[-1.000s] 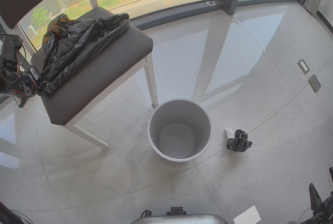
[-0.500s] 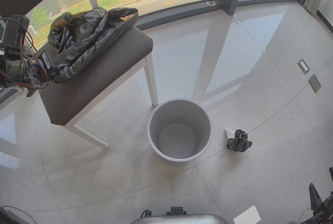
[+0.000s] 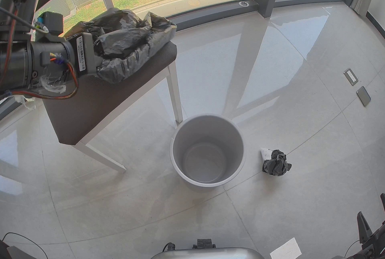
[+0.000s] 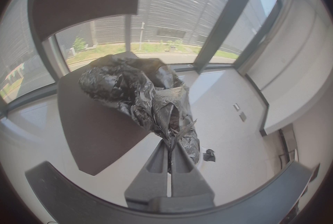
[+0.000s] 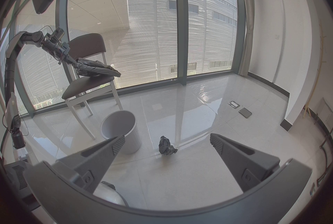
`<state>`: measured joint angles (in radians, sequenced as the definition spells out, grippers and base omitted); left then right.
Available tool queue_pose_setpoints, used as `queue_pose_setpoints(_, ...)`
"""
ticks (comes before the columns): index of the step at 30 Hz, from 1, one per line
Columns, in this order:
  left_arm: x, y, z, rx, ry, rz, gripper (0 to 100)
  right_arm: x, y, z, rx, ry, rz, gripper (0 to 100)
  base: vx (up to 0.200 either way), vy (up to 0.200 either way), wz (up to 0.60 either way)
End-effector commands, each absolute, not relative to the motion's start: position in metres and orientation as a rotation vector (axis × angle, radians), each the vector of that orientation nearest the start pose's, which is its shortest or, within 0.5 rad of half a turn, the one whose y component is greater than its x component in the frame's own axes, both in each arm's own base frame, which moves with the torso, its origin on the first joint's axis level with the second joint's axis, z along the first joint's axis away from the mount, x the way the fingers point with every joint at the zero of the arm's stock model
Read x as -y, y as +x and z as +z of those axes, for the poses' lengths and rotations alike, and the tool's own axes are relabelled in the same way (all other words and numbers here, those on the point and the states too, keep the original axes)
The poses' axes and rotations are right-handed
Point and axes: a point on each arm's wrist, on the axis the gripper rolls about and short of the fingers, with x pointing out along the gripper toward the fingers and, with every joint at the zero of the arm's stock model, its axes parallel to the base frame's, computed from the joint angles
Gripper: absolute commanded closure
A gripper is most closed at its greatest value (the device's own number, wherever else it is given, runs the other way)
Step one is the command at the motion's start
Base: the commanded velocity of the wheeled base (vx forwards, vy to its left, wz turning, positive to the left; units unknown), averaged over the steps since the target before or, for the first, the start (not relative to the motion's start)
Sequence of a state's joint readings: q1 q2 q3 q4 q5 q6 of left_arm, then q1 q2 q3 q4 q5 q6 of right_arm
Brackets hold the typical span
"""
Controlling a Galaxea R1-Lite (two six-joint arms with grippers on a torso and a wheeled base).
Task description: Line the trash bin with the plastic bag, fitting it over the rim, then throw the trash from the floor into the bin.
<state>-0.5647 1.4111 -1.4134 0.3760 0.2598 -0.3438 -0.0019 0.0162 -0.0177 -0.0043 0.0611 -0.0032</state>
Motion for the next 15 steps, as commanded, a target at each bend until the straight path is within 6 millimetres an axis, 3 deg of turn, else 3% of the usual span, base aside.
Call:
queue_pose_setpoints(1, 0.137, 0.166, 0.35, -0.339, -0.153, -0.379, 100, -0.001, -0.022, 0.076, -0.001, -0.003, 0.06, 0, 0.0, 0.0, 0.0)
queue_pose_setpoints(6, 0.158, 0.153, 0.35, -0.339, -0.127, -0.466, 100, -0.002, -0.022, 0.076, 0.004, -0.063, 0.083, 0, 0.0, 0.0, 0.0)
queue_pose_setpoints(15, 0.168, 0.153, 0.354, -0.299, -0.14, -0.461, 100, -0.002, -0.022, 0.077, 0.006, -0.077, 0.109, 0, 0.0, 0.0, 0.0)
